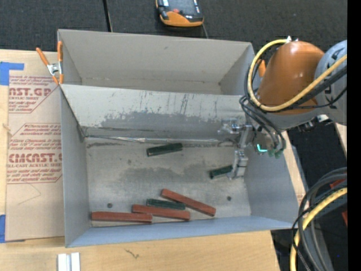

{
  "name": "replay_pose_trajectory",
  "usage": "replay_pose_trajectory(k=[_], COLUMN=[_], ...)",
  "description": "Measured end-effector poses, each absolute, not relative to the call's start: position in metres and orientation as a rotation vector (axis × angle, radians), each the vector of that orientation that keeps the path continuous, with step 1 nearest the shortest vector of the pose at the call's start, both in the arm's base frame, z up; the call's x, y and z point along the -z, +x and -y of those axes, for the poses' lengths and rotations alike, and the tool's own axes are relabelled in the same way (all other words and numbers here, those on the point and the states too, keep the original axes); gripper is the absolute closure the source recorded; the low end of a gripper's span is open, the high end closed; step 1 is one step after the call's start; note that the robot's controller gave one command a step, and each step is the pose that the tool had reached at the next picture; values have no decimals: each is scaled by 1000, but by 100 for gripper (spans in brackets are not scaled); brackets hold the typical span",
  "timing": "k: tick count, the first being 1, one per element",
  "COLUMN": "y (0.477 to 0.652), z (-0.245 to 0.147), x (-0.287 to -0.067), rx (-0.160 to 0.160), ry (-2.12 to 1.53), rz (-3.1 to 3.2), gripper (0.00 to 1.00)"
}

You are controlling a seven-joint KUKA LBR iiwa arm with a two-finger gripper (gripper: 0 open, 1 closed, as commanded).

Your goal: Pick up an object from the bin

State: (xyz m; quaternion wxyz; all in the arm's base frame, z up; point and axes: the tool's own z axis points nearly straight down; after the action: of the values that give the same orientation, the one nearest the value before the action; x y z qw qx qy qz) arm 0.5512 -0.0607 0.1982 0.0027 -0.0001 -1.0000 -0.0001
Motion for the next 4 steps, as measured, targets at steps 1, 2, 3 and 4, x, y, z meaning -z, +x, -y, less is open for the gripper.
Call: replay_pose_trajectory(k=[1, 2, 3, 4], y=[553, 562, 563, 561], z=[61, 83, 93, 120], x=[-202, -137, -107, -140], rx=[-1, -1, 1, -1], ry=[1, -37, -16, -119], rz=[3143, 3149, 3138, 3145], gripper=[0, 0, 0, 0])
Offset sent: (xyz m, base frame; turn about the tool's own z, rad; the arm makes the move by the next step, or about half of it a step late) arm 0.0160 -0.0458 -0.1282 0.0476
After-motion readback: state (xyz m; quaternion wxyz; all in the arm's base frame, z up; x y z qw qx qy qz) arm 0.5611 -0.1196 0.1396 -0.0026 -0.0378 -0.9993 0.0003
